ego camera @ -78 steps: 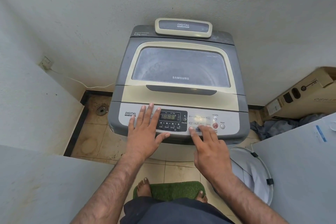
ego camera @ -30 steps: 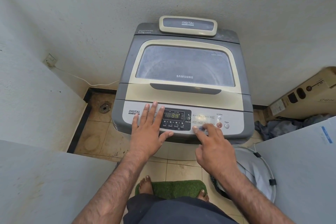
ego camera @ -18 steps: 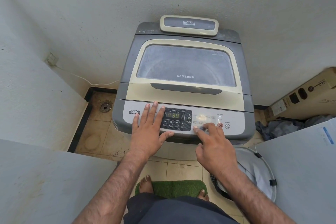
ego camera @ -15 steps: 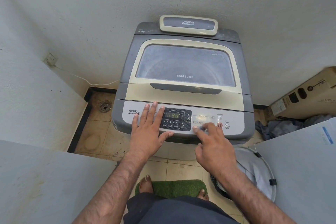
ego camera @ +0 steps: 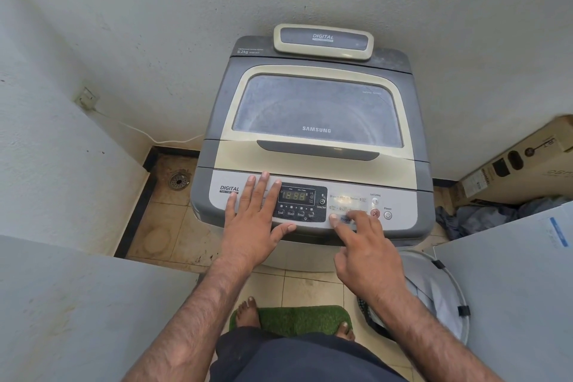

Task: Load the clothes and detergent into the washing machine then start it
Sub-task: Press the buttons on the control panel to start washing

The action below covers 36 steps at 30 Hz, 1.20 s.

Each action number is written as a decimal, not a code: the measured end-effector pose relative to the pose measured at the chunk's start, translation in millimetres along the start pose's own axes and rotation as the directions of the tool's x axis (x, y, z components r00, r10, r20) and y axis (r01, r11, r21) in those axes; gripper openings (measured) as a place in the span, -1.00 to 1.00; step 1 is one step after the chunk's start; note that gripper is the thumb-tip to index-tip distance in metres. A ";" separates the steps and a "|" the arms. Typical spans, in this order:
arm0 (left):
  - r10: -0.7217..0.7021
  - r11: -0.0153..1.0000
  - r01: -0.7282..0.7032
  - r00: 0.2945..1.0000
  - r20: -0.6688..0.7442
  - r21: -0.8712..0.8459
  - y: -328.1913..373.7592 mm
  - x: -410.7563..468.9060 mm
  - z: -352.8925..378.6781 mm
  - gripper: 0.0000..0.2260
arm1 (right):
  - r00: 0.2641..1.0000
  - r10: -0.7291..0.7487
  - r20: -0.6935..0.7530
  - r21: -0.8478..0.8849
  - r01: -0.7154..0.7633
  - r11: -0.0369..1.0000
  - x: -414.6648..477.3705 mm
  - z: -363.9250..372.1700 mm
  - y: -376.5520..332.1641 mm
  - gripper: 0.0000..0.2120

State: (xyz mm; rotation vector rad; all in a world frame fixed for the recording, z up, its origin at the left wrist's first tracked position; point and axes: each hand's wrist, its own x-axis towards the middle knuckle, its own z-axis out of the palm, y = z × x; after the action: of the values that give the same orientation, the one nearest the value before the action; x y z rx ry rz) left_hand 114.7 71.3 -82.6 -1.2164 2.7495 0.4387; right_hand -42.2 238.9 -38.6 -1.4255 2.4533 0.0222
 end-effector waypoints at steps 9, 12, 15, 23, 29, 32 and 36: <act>-0.002 1.000 0.002 1.000 0.003 0.000 0.0 0.2 -1.1 -0.19 | 1.000 0.010 -0.005 0.025 -0.010 1.000 0.6 -0.9 -0.3 -0.41; -0.003 1.000 0.003 1.000 0.004 -0.004 0.3 0.1 -1.5 -0.19 | 1.000 0.013 -0.006 0.034 -0.013 0.999 0.5 -1.8 -1.1 -0.41; -0.007 1.000 0.006 1.000 0.013 0.003 0.6 0.0 -2.1 -0.19 | 1.000 0.014 -0.011 0.041 -0.013 0.999 0.9 -3.0 -1.9 -0.42; -0.002 1.000 0.002 1.000 0.007 0.006 0.2 -0.6 -1.9 -0.19 | 1.000 0.009 -0.003 0.037 -0.009 0.999 1.6 -4.8 -1.4 -0.44; -0.004 1.000 0.004 1.000 0.005 0.014 -0.4 0.5 -0.2 -0.19 | 1.000 -0.001 -0.002 0.007 0.001 1.000 1.2 -2.1 0.1 -0.44; 0.000 1.000 0.000 1.000 -0.002 0.012 -0.5 0.5 0.1 -0.19 | 1.000 0.001 -0.001 -0.002 -0.001 1.000 1.3 0.9 1.6 -0.44; -0.002 1.000 0.002 1.000 0.002 0.016 -0.6 0.4 -0.1 -0.19 | 1.000 -0.006 -0.008 0.003 0.006 1.000 1.7 5.0 4.5 -0.41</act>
State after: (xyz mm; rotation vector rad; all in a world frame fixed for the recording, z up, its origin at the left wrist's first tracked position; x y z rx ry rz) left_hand 114.8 70.6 -82.7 -1.2134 2.7443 0.4167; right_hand -45.6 240.6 -44.4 -1.4337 2.4544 0.0114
